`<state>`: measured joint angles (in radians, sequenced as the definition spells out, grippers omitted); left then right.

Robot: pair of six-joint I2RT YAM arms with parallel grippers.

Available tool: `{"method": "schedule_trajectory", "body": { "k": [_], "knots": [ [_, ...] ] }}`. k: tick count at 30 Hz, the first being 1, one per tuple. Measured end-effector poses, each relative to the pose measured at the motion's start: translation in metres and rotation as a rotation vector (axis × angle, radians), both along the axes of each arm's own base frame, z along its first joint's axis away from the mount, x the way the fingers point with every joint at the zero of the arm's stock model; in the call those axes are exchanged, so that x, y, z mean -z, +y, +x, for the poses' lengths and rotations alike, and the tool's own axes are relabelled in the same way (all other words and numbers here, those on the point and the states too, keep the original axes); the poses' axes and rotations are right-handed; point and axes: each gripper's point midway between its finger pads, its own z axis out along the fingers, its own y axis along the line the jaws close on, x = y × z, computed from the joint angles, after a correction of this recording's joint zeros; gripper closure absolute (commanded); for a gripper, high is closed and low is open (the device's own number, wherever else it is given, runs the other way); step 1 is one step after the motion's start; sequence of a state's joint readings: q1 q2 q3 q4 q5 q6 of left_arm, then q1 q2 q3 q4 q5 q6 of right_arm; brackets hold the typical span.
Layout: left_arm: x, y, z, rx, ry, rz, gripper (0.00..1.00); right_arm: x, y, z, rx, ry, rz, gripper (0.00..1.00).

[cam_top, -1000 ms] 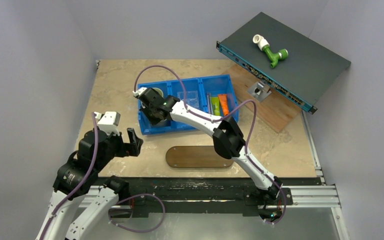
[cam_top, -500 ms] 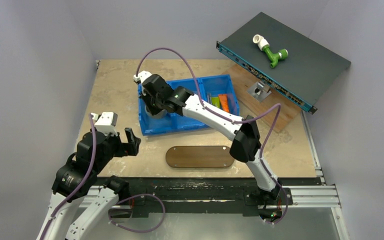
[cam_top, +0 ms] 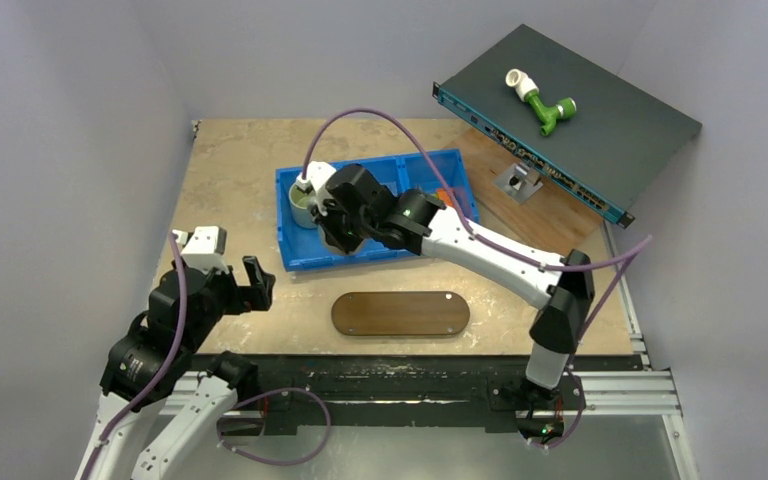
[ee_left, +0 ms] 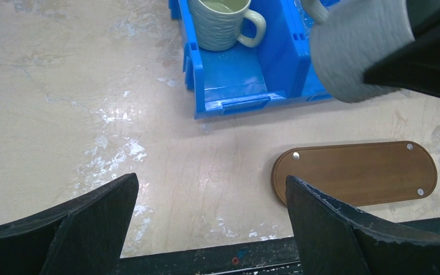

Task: Prepare toiletry sets of a toothbrush and toothpaste on the tray

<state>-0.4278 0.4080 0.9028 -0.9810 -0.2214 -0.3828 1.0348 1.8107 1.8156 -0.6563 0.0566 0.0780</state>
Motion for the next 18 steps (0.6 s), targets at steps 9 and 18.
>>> {"method": "schedule_trajectory", "body": {
  "k": [9, 18],
  "knots": [
    [-0.003, 0.011, 0.0, -0.056, -0.024, 0.009, 0.0, -0.003, -0.04, -0.051, -0.192, -0.043, -0.028, 1.0],
    [-0.006, 0.021, -0.002, -0.113, -0.047, 0.007, 0.0, 0.031, -0.058, -0.099, -0.398, -0.058, -0.079, 1.0]
  ]
}}
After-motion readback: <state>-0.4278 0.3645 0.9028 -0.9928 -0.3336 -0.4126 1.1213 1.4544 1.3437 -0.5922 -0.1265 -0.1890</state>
